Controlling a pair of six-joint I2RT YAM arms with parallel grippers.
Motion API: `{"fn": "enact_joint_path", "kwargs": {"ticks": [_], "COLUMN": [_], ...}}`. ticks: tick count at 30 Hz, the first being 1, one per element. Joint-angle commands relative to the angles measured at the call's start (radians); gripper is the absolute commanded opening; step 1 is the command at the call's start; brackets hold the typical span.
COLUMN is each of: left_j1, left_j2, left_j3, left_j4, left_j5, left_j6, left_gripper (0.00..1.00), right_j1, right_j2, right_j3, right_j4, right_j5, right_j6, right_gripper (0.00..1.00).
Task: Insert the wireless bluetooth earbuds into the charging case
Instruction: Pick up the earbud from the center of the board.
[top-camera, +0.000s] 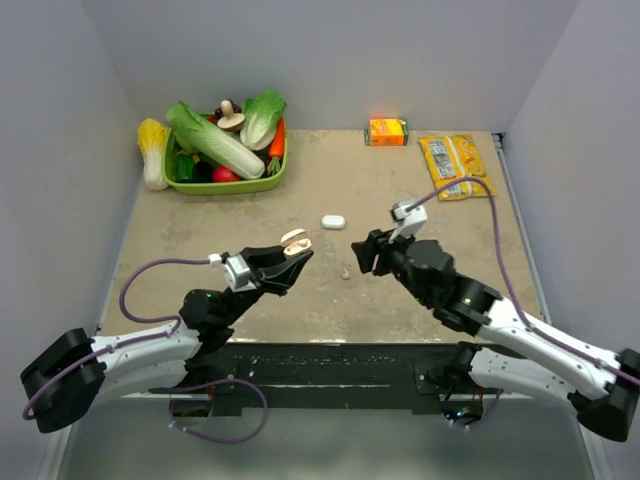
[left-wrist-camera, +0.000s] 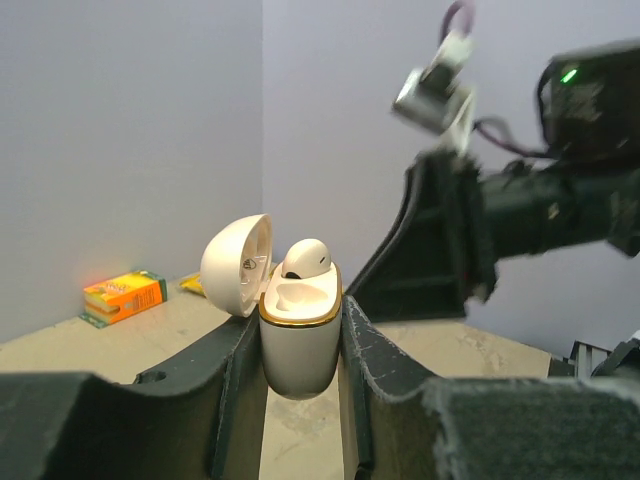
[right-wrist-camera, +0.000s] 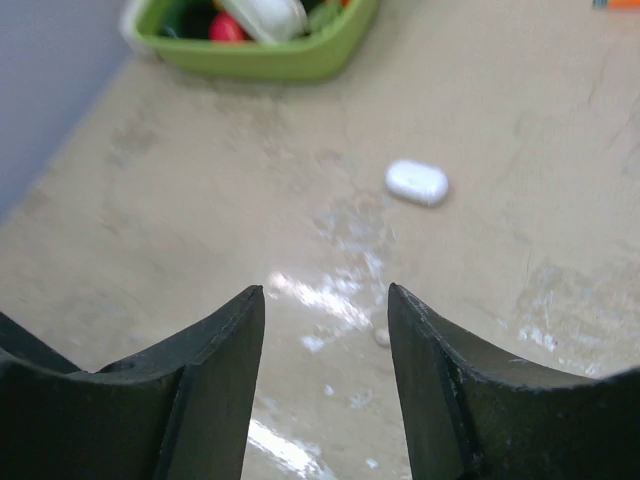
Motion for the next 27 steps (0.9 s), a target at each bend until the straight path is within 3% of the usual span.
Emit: {"fn": "enact_joint_path", "kwargs": {"ticks": [1,4,10,17,27], "left_j1": [-0.004,-0.007,-0.015,-0.018,-0.018], "left_j2": [-0.084,-0.109,-0.128,-0.145,-0.156], "left_j3": [-0.091,-0.148,-0.220,-0.277,-0.295], "left_j4": [0.272,0.277,0.320,0.336,0.338], "left_j5": [-0.055,-0.062,-0.064,-0.073,-0.067], "left_j6": [-0.033,-0.081,-0.147,-0.150,-0.161], "left_gripper": [0.00,0.00,0.00,0.00,0.00], "right_j1": [0.001,0.000,-0.002,-0.008,-0.066], "right_j2": [0.197,0.345,0.500,0.627,0.732], "right_j3": [-0.106,-0.117,-0.087,-0.088,-0.047], "right_j4": [0.092,0.159,0.201,0.273,0.263], "right_j5": [-0.007,-0.044,-0.038,-0.090,-0.092], "right_j6": [0.049,0.047,0.044,0.055,0.067], "right_gripper": [0.53,0.42,0.31,0.02,0.00]}}
